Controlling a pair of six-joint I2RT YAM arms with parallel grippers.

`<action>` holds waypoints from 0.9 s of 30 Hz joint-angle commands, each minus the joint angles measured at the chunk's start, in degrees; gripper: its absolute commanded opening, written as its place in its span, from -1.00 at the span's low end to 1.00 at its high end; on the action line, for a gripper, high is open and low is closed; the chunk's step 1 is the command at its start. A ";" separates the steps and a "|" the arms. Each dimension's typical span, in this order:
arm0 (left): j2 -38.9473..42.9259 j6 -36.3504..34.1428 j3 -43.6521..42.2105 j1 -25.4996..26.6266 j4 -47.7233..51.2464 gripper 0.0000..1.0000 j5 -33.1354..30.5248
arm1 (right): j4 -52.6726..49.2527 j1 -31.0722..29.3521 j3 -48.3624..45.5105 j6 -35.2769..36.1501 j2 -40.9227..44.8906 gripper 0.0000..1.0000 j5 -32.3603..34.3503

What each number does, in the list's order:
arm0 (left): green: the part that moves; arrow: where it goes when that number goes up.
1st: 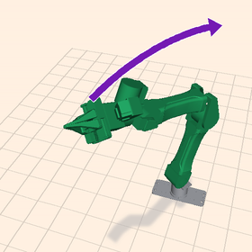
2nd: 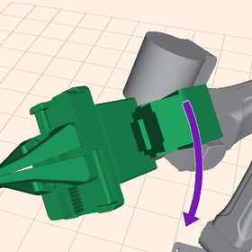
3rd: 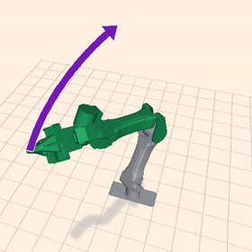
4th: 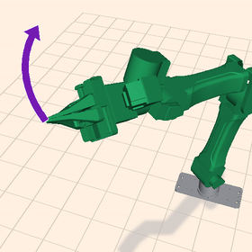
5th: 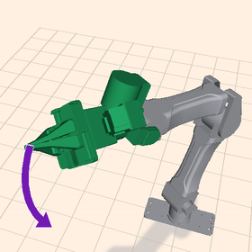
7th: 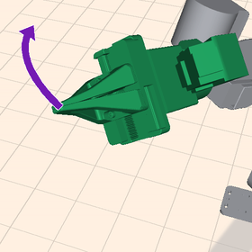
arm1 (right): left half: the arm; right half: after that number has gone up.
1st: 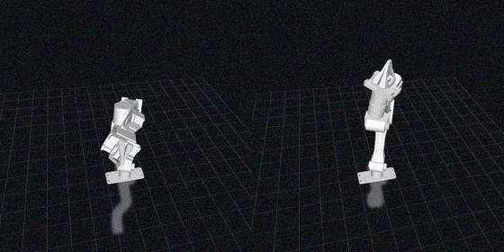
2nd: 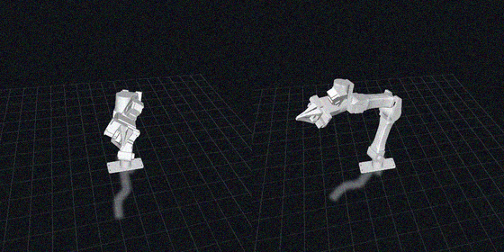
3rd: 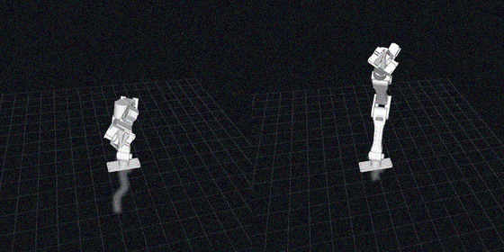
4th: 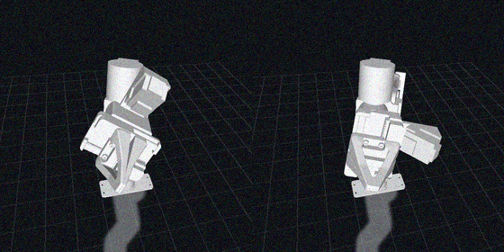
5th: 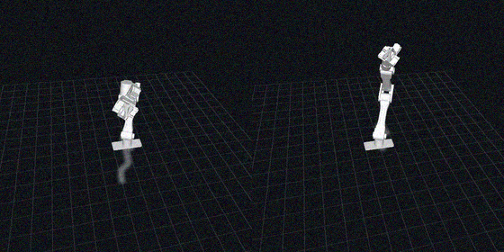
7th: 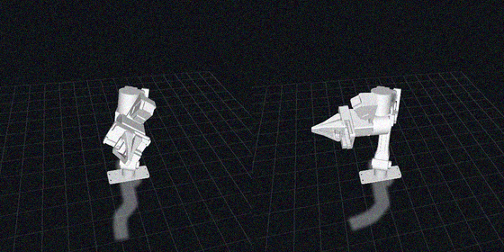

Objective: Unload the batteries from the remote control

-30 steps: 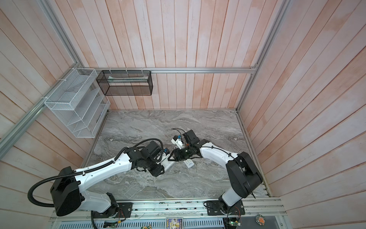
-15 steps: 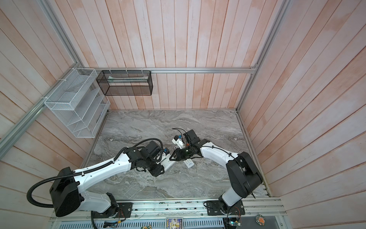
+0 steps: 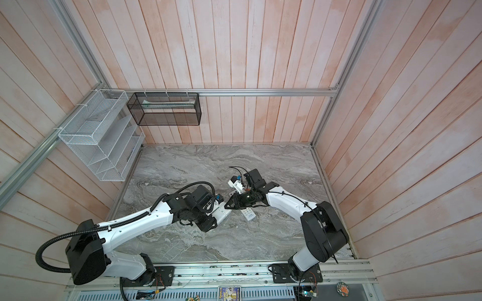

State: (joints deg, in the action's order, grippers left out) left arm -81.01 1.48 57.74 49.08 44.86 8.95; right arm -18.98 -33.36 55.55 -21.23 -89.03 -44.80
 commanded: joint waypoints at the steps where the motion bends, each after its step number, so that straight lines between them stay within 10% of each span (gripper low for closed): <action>1: -0.70 -0.66 -0.36 -0.12 0.79 -0.15 0.21 | -0.44 0.81 -0.24 0.31 1.64 -0.57 3.21; 10: -0.20 -0.49 -0.43 -0.12 0.78 -0.16 -0.07 | 0.96 0.76 -1.76 0.05 1.66 -0.26 1.81; 27: -1.83 -0.60 -0.54 -0.12 0.67 -0.16 0.73 | 1.27 0.76 -1.53 -0.35 2.94 -0.34 1.54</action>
State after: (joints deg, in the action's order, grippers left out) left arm -82.30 1.48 57.74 49.08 45.47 8.97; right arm -17.91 -32.80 54.15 -21.45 -87.46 -43.57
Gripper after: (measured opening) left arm 0.553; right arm 0.331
